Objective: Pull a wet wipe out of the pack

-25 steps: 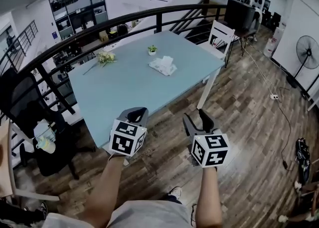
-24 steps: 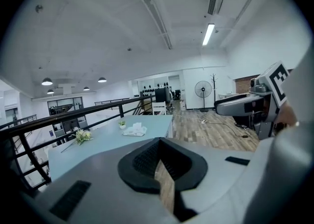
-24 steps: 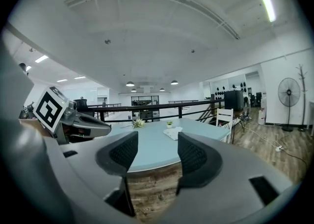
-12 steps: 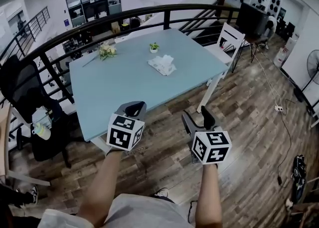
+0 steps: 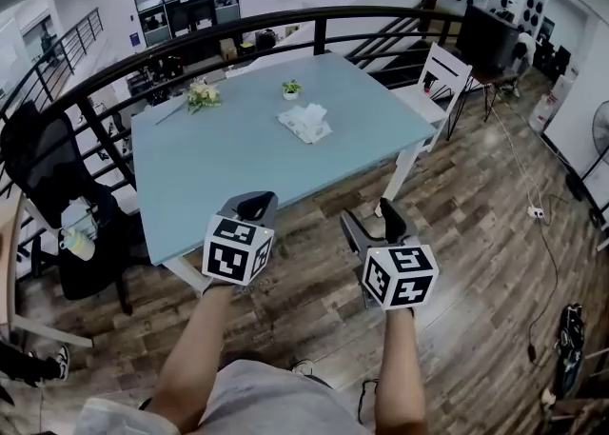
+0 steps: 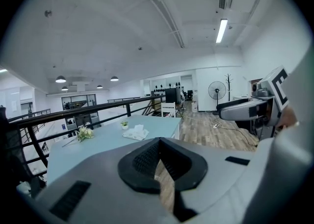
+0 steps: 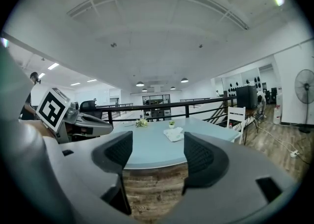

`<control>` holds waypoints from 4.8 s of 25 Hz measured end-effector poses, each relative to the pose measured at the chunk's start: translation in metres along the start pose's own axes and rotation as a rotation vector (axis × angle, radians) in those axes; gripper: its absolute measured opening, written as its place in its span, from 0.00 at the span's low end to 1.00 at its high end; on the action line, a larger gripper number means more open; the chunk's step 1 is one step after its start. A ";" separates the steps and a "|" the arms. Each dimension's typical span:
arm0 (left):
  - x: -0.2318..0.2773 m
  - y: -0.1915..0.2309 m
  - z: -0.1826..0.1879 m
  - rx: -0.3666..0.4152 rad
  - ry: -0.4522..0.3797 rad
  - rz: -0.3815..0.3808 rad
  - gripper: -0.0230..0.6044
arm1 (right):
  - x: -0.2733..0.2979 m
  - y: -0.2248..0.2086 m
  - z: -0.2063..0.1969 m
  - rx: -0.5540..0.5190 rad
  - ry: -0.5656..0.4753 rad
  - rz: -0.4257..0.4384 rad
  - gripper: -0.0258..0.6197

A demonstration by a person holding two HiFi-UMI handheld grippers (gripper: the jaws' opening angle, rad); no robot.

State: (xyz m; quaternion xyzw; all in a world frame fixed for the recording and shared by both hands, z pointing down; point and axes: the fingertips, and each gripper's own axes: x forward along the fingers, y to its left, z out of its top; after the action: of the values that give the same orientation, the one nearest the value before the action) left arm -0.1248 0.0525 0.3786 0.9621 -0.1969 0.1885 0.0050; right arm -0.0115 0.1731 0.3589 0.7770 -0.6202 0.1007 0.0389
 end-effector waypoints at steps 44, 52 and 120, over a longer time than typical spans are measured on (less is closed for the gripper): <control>0.167 0.126 0.043 -0.066 0.001 0.081 0.03 | 0.213 -0.074 0.039 -0.058 0.063 0.094 0.52; 0.213 0.176 0.061 -0.059 0.006 0.079 0.03 | 0.279 -0.088 0.059 -0.057 0.073 0.086 0.52; 0.349 0.313 0.065 -0.142 0.089 0.330 0.03 | 0.521 -0.138 0.081 -0.114 0.115 0.365 0.52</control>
State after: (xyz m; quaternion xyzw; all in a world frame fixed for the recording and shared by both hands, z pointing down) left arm 0.0767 -0.3729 0.4259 0.9046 -0.3646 0.2149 0.0504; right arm 0.2407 -0.3092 0.3950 0.6410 -0.7524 0.1151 0.0995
